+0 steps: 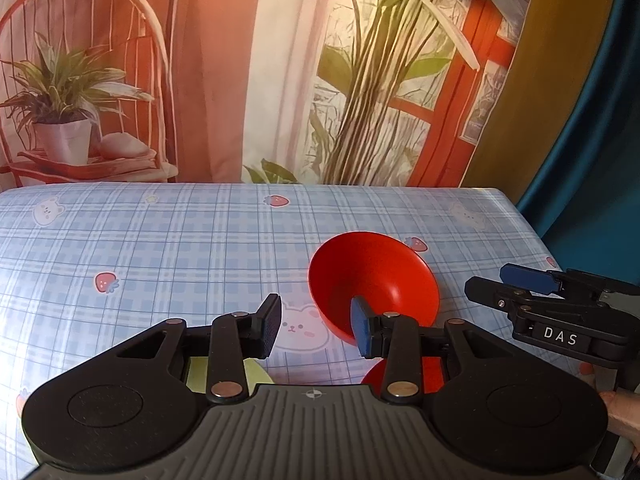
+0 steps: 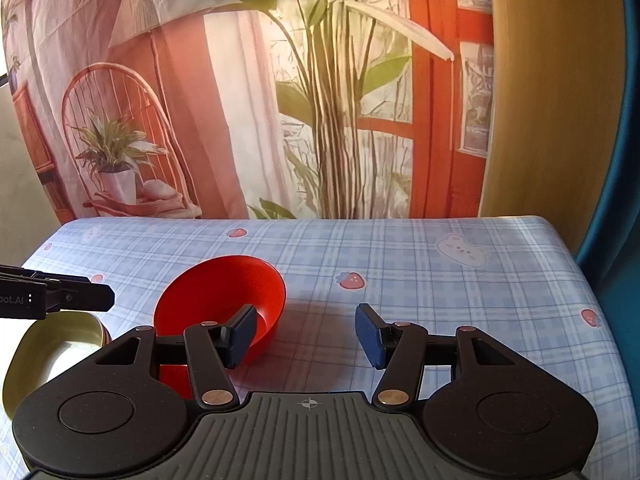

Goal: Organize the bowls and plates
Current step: 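Lift the red bowl by its rim with the left gripper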

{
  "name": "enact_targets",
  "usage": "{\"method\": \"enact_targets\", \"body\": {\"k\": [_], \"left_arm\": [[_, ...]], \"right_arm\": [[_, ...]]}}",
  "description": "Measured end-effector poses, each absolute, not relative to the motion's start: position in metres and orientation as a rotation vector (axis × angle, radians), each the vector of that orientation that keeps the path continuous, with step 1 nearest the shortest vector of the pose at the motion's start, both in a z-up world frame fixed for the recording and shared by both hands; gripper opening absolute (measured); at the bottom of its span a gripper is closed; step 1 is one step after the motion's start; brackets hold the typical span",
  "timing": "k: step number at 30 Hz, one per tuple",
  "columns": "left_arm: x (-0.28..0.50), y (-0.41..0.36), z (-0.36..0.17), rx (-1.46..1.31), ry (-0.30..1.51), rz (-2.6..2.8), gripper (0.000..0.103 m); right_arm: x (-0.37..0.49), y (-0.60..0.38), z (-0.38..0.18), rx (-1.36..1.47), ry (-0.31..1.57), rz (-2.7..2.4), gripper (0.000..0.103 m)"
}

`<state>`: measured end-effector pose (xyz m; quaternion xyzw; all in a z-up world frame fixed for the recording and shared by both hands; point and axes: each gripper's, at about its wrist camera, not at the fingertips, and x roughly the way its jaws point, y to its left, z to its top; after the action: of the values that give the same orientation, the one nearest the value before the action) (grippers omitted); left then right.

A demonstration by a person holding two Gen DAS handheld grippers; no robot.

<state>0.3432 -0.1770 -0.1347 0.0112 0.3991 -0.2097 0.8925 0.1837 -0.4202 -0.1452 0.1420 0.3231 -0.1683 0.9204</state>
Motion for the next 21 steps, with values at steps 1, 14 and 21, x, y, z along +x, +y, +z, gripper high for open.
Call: {"method": "enact_targets", "body": {"k": [1, 14, 21], "left_arm": [[0.346, -0.179, -0.138, 0.021, 0.834, -0.438, 0.04], [0.37, -0.187, -0.169, -0.017, 0.888, -0.451, 0.039], [0.373, -0.191, -0.178, -0.017, 0.907, -0.476, 0.018]], "right_arm": [[0.187, -0.421, -0.148, 0.295, 0.665, -0.341, 0.051], [0.215, -0.421, -0.178, 0.361, 0.696, -0.319, 0.031], [0.219, -0.419, -0.184, 0.38, 0.704, -0.307, 0.02]]}}
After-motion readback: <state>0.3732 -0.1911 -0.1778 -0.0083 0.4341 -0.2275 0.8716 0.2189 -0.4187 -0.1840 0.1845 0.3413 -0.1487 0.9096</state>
